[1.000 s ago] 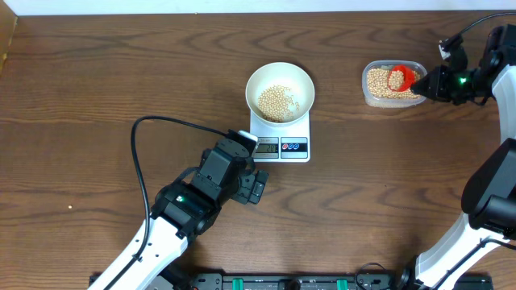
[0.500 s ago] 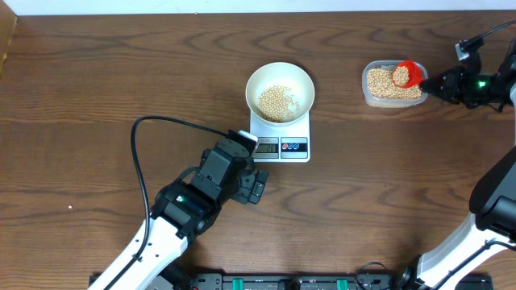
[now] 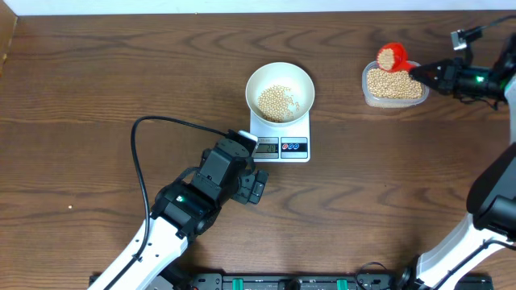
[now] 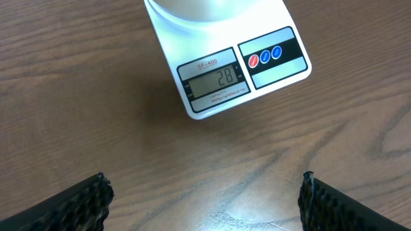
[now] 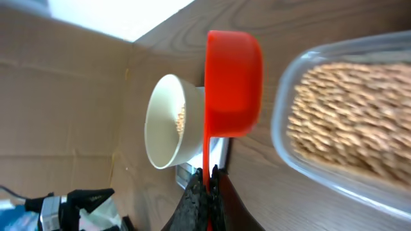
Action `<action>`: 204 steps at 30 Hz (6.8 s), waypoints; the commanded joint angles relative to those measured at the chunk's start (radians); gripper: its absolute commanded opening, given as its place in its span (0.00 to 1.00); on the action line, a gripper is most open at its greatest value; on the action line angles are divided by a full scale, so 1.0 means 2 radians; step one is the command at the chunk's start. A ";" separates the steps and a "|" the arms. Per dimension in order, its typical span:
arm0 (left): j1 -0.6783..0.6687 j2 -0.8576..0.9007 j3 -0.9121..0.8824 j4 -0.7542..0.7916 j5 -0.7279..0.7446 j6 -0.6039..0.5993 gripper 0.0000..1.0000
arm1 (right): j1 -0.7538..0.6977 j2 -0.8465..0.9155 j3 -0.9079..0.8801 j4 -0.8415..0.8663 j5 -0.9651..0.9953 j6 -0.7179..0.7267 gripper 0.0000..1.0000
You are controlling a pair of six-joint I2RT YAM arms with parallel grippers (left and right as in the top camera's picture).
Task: Scoop item into bowl and weigh 50g on scale
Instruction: 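Scoop soybeans again from the tub with the right gripper, then carry the filled scoop with the right gripper over the bowl, then tip the scoop with the right gripper to pour soybeans into bowl, then return the scoop with the right gripper to the soybean tub, then scoop a small amount of soybeans with the right gripper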
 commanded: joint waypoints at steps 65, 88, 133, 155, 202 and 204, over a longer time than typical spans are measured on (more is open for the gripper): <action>-0.001 0.001 0.004 0.000 -0.004 0.001 0.95 | 0.419 -0.035 0.024 0.079 0.512 -0.029 0.01; -0.001 0.001 0.004 0.000 -0.004 0.001 0.95 | 0.265 -0.036 0.026 0.078 0.153 0.015 0.01; -0.001 0.001 0.004 0.000 -0.004 0.001 0.95 | 0.463 -0.078 0.026 0.078 0.719 -0.073 0.01; -0.001 0.001 0.004 0.000 -0.004 0.001 0.95 | 0.353 -0.138 0.027 0.079 0.520 0.009 0.01; -0.001 0.001 0.004 0.000 -0.004 0.001 0.95 | 0.155 0.008 0.013 0.011 0.473 0.061 0.01; -0.001 0.001 0.004 0.000 -0.004 0.001 0.95 | 0.135 -0.002 0.013 0.011 0.470 0.061 0.01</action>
